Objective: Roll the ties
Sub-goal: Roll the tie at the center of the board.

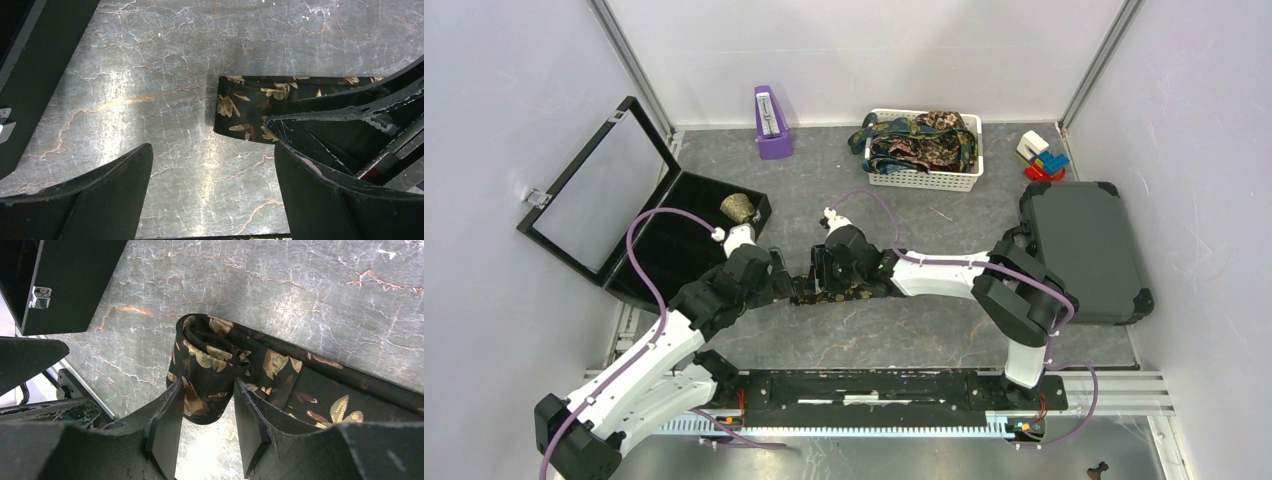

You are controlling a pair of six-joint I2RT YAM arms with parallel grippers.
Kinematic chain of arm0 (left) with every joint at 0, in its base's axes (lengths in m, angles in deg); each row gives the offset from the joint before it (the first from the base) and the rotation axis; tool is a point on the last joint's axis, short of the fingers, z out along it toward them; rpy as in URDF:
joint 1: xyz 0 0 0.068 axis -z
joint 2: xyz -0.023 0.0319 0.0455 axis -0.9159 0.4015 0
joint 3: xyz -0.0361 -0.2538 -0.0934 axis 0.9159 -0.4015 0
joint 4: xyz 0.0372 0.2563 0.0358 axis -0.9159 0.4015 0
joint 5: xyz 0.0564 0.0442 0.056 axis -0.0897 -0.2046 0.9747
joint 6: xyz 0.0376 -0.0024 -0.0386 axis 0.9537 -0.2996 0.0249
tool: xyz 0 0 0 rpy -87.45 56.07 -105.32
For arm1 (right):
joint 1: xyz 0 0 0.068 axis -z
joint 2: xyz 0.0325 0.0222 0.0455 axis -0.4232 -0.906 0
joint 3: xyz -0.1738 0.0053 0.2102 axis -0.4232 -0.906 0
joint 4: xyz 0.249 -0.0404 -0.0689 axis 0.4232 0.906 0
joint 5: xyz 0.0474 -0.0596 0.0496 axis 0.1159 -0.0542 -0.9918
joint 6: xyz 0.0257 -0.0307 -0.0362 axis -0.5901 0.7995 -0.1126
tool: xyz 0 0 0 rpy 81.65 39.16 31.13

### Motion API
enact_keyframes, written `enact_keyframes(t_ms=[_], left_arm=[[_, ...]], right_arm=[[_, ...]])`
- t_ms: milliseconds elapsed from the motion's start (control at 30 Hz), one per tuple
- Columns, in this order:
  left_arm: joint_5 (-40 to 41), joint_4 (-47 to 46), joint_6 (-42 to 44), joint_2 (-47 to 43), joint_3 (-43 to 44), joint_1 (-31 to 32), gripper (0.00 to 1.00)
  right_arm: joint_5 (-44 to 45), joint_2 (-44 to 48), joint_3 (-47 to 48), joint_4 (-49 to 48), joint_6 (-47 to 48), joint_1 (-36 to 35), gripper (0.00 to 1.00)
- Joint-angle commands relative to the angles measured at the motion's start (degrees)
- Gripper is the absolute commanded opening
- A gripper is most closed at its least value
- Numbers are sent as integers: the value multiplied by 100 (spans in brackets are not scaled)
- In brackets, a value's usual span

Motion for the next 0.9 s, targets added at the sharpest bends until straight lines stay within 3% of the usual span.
enact_keyframes(t_ms=[0, 367, 867], left_arm=[[-93, -216, 70, -51, -39, -42, 96], [-247, -444, 87, -1, -201, -42, 95], [-789, -1480, 274, 305, -680, -41, 94]], right_arm=[[104, -114, 211, -56, 57, -25, 47], [156, -96, -105, -218, 119, 97, 37], [-164, -140, -612, -644, 142, 358, 36]])
